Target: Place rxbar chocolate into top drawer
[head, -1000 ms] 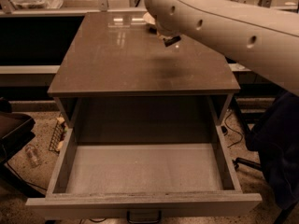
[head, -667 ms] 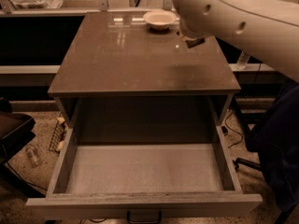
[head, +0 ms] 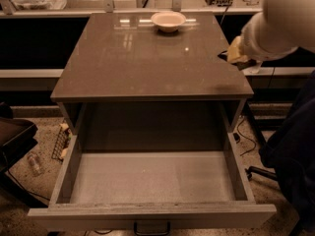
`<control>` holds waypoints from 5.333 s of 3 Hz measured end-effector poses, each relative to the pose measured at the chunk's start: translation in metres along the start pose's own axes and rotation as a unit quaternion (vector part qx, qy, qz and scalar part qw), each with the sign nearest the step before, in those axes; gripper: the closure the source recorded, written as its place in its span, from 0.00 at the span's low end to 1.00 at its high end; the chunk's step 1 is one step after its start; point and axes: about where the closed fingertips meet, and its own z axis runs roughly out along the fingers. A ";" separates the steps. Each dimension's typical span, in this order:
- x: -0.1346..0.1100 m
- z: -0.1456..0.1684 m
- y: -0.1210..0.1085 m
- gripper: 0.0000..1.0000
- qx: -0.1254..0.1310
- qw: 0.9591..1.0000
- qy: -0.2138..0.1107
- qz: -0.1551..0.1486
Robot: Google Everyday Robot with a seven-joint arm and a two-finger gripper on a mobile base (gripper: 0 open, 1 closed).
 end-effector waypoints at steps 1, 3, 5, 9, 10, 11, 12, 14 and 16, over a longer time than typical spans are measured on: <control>0.036 -0.014 -0.021 1.00 -0.028 0.999 0.031 -0.012; 0.109 -0.048 -0.001 1.00 -0.123 0.984 0.071 -0.108; 0.125 -0.016 0.054 1.00 -0.240 0.956 0.079 -0.147; 0.205 0.080 0.148 1.00 -0.326 0.911 0.057 -0.248; 0.220 0.096 0.170 1.00 -0.366 0.896 0.049 -0.248; 0.241 0.096 0.198 0.97 -0.433 0.866 0.047 -0.245; 0.238 0.096 0.196 0.74 -0.426 0.869 0.047 -0.247; 0.239 0.095 0.199 0.20 -0.428 0.867 0.047 -0.249; 0.239 0.094 0.201 0.00 -0.429 0.867 0.047 -0.251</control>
Offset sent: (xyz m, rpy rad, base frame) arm -0.1349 -0.0285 -0.0322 -0.0315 0.2163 0.2851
